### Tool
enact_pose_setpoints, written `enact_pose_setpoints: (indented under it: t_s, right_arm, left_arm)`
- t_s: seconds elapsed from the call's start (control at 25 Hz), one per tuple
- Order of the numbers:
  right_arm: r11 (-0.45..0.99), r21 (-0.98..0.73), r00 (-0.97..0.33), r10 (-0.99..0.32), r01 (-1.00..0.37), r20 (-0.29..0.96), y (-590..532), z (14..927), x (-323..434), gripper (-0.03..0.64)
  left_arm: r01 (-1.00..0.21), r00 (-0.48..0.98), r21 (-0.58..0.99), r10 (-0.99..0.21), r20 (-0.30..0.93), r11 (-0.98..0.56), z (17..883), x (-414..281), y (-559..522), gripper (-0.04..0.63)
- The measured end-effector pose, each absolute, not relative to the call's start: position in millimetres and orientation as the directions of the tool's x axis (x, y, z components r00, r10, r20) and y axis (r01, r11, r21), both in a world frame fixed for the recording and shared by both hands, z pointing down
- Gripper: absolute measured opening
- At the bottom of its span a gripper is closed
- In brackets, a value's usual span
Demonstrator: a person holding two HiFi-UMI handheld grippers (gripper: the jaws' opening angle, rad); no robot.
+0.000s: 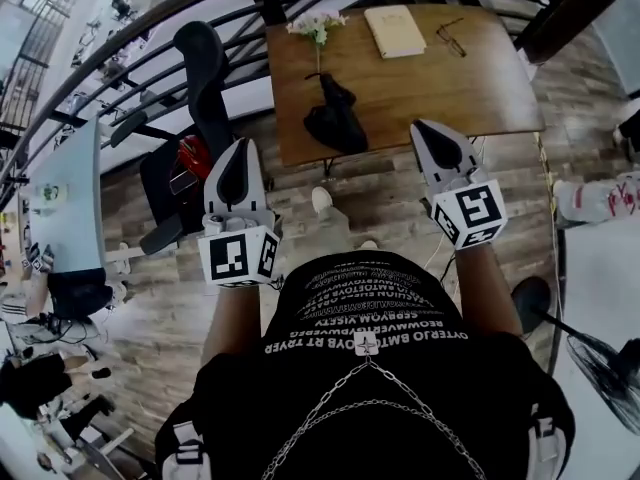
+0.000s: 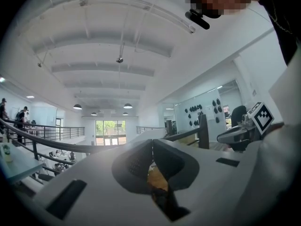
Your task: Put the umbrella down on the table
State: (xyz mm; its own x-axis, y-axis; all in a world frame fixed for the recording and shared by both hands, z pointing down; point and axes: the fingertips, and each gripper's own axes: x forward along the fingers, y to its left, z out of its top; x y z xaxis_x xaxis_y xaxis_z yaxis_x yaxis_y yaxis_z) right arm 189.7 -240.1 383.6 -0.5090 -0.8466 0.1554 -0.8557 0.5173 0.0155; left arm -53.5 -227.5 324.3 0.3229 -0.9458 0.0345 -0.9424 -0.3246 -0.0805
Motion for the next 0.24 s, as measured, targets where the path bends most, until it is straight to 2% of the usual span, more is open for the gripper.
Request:
enact_pose_setpoints:
  t_s: [0.24]
  right_arm:
    - [0.515, -0.02, -0.51, -0.841, -0.857, 0.184, -264.8, 396.1, 186.0, 0.015]
  left_arm:
    - [-0.935, 0.341, -0.077, -0.938, 0.069, -0.345, 334.7, -49.1, -258.3, 0.031]
